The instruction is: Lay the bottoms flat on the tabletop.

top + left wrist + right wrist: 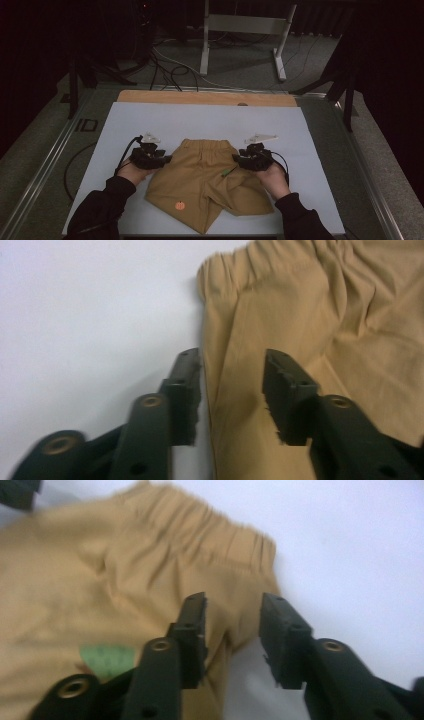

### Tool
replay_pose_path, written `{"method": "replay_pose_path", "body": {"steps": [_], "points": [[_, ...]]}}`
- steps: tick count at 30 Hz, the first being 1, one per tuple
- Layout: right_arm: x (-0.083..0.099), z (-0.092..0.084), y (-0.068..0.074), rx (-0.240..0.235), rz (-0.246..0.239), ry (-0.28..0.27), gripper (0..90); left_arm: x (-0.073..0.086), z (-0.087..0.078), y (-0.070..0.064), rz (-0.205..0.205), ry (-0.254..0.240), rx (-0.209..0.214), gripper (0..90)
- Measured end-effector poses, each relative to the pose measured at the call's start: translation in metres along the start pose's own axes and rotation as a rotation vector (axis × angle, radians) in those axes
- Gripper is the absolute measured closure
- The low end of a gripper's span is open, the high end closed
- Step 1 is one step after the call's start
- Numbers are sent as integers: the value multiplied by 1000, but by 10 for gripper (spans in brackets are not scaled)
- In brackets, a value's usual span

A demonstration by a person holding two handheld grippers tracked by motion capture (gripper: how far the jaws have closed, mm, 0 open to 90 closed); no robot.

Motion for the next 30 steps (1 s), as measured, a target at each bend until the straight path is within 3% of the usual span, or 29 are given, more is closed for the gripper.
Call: {"method": "replay_pose_path", "body": {"steps": [4,5,9,14,18,22,26,28,30], "points": [[-9,3,-10,27,-1,-12,568,-9,9,-1,0,-7,4,540],[-13,9,-16,36,21,-13,559,-10,11,-1,-8,-8,5,528],[-14,21,-23,29,47,-14,548,-13,21,0,-13,2,-2,530],[-2,50,-25,-10,67,54,535,-15,39,6,-34,22,-16,554],[9,60,-25,-21,69,97,539,-10,49,11,-34,42,-45,573],[15,63,-22,3,29,135,569,-8,51,11,-23,31,-43,577],[14,61,-16,36,-32,159,719,-6,52,8,25,37,-65,586],[14,60,-14,54,-74,161,774,-6,52,7,26,38,-71,593],[14,59,-13,63,-78,156,805,-6,53,5,20,45,-59,593]]}}
Point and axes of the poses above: each handheld gripper's, and its own axes: z roughly forward along the jaws, x roughly out of its underside, y roughly to its left, the point moved 7 cm from there along z, roughly forward along the jaws, and after that the axes turned 15 degrees about -z, right-handed, at the moved point
